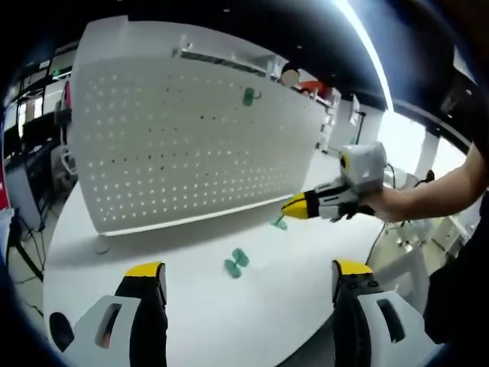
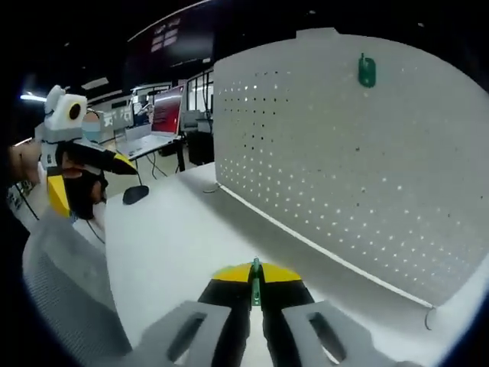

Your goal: Insert the hook assembly into the mounting plate slot until the hook locks in place.

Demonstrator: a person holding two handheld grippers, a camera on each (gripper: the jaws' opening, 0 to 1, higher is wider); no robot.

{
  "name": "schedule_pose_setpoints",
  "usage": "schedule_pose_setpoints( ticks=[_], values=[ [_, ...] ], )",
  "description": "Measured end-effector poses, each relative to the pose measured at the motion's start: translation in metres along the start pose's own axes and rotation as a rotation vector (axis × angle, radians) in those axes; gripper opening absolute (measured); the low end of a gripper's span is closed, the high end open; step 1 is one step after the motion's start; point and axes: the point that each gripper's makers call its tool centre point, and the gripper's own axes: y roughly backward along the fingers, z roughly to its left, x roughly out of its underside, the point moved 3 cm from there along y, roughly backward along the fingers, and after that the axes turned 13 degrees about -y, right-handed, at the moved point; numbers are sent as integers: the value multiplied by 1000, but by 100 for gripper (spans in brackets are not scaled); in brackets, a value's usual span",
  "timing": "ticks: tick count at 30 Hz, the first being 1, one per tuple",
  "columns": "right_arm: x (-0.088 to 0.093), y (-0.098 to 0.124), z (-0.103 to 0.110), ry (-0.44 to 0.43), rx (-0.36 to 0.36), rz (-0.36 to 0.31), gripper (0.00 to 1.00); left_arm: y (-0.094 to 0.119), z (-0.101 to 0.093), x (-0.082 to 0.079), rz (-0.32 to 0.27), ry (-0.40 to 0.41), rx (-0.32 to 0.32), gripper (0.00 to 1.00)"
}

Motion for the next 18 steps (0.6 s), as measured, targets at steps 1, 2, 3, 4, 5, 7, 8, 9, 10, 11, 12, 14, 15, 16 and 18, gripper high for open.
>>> schedule_pose_setpoints(
  ticks=[1, 2, 3, 4, 5, 7, 8, 9, 10, 11, 12, 14, 15, 16, 18],
  values=[
    [-4, 2, 0, -11, 4, -18, 0, 0, 0, 0, 0, 2, 0, 91],
    [-8, 5, 0, -20, 9, -35, 0, 0, -1, 0, -1, 3, 0, 90],
    [-11, 7, 1, -27, 12, -45, 0, 0, -1, -1, -2, 4, 2, 90],
    [-14, 9, 2, -38, 11, -56, 0, -1, -1, -1, -2, 6, 4, 90],
    [-17, 10, 2, -45, 13, -66, 0, -1, -2, -1, -3, 7, 5, 90],
    [-22, 13, 4, -58, 16, -85, 0, -1, -2, -3, -5, 6, 6, 90],
    [-24, 14, 4, -64, 18, -93, 0, -2, -2, -4, -6, 6, 5, 90],
    [-27, 15, 5, -75, 19, -106, 0, -2, -2, -5, -6, 6, 6, 89],
    [-29, 17, 6, -79, 18, -112, 0, -2, -3, -6, -8, 6, 7, 88],
    [-31, 18, 7, -84, 17, -119, 0, -2, -3, -7, -12, 8, 5, 87],
    [-34, 19, 9, -92, 18, -130, 0, -3, -3, -8, -21, 13, 7, 87],
    [-40, 21, 12, -95, 15, -151, 0, -5, -3, -7, -21, 30, 13, 87],
    [-42, 22, 13, -99, 14, -154, 0, -5, -4, -6, -21, 36, 16, 87],
    [-43, 23, 15, -108, 10, -161, 0, -6, -4, -7, -22, 39, 18, 87],
    [-46, 25, 18, -122, 7, -174, 0, -7, -4, -7, -23, 43, 21, 87]
  ],
)
